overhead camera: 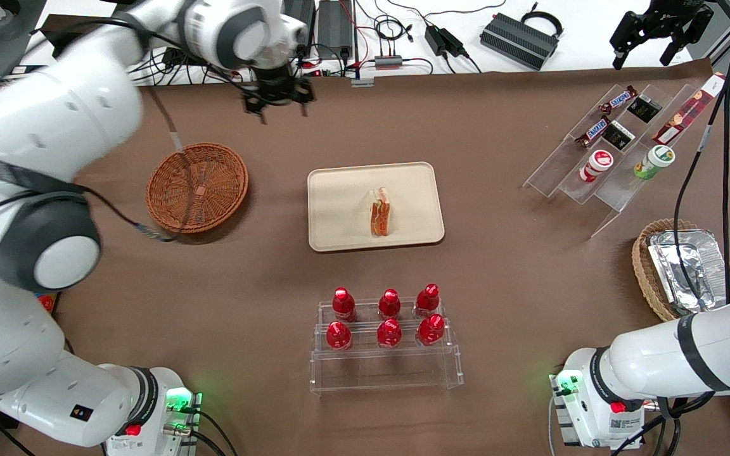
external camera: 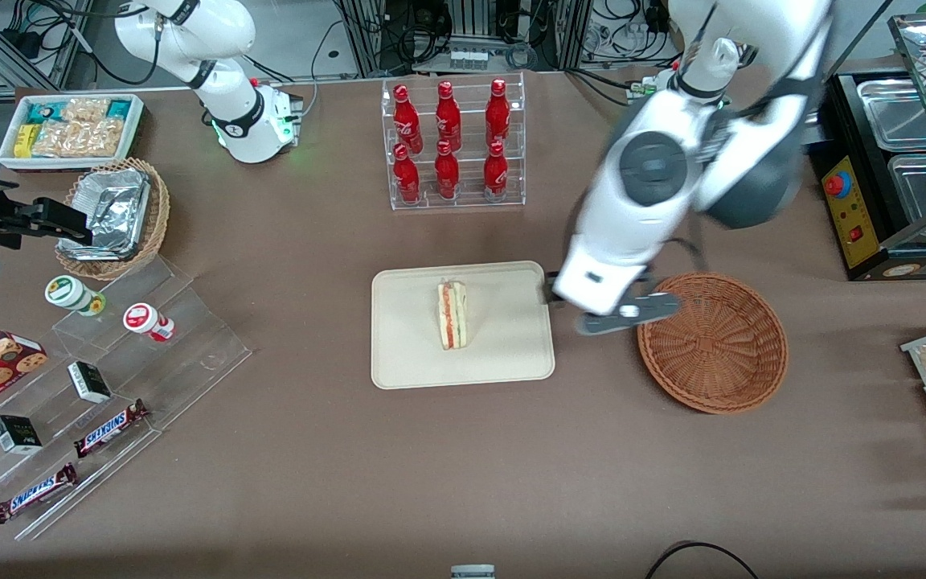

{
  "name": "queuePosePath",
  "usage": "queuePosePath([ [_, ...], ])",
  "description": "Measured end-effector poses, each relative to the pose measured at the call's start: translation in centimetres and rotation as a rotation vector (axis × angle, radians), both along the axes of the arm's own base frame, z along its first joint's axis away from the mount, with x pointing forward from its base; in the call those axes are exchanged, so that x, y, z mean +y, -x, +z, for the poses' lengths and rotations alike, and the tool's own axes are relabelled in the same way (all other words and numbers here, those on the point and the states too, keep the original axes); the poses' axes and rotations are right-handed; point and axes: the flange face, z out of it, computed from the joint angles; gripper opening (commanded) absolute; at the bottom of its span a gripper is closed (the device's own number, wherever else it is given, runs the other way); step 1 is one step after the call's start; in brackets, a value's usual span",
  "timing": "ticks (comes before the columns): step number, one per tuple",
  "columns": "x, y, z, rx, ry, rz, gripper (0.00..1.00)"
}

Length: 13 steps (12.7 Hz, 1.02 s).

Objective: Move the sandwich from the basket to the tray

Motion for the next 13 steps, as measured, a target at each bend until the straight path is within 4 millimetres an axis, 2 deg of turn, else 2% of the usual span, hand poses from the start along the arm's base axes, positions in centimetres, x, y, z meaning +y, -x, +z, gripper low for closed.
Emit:
queuePosePath([
  [2, 6.6, 0.3, 2.2, 0.003, -0.012, -0.019, 1.0],
  [4, 11.2, 1.0, 4.0, 0.022, -0.023, -0.057, 1.0],
  [9, 20.5, 1.0, 6.7, 0.033, 0.001, -0.133, 1.0],
  [11, 23.3, 0.9, 7.3, 0.023, 0.01, -0.134, 1.0],
  [13, 24.8, 0.8, 7.9, 0.011, 0.013, -0.123, 1.0],
])
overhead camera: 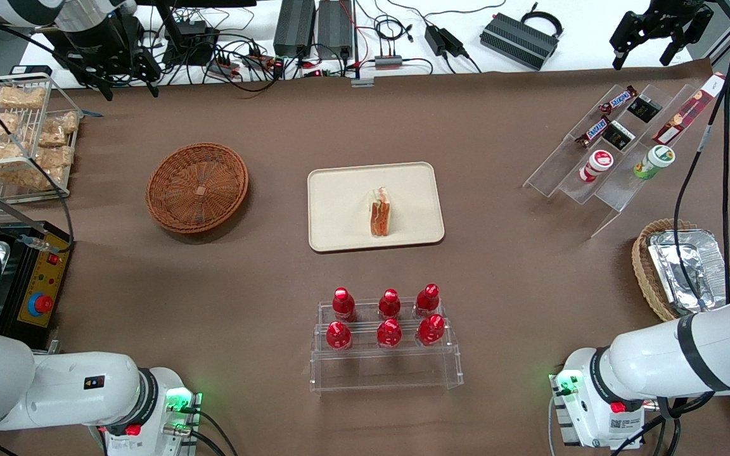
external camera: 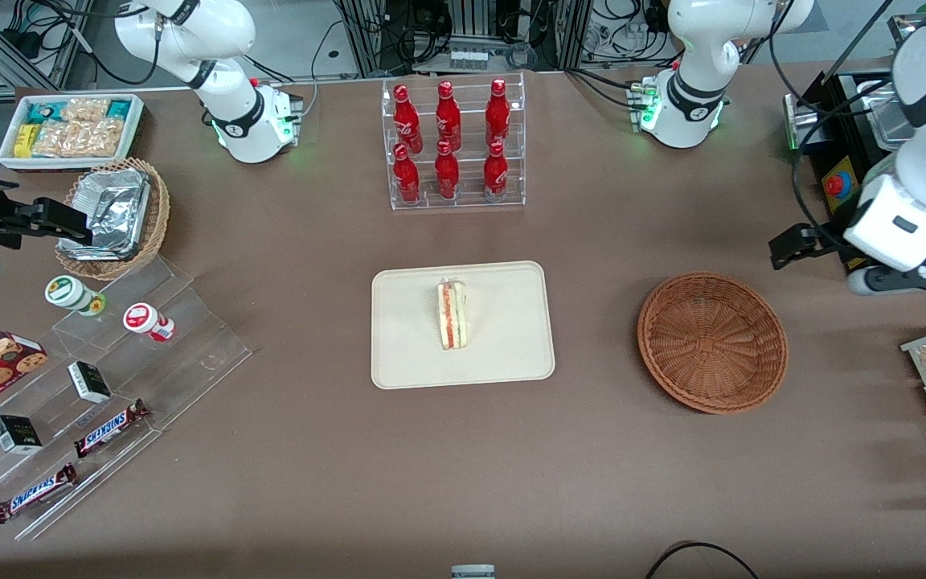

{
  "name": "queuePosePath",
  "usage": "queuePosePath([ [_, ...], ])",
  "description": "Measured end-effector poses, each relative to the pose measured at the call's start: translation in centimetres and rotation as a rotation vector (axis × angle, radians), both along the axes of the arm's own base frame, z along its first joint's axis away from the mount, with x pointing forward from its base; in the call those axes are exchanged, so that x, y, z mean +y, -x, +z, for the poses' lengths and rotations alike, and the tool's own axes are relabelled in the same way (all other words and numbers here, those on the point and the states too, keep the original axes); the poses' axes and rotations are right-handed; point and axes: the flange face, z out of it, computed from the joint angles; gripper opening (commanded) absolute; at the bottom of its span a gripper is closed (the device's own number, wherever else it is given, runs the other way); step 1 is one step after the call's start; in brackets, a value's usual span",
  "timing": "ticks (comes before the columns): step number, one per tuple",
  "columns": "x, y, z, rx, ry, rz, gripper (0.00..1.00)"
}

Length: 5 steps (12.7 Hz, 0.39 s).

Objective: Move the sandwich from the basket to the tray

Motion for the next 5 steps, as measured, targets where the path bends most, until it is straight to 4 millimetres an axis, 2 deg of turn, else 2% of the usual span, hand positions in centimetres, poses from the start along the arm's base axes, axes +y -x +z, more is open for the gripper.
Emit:
queuePosePath([
  [3, -0.81, -0.01, 0.67, -0.012, 0.003, -0.06, 1.0],
  [5, 0.11, 0.13, 0.86, 0.005, 0.001, -0.072, 1.0],
])
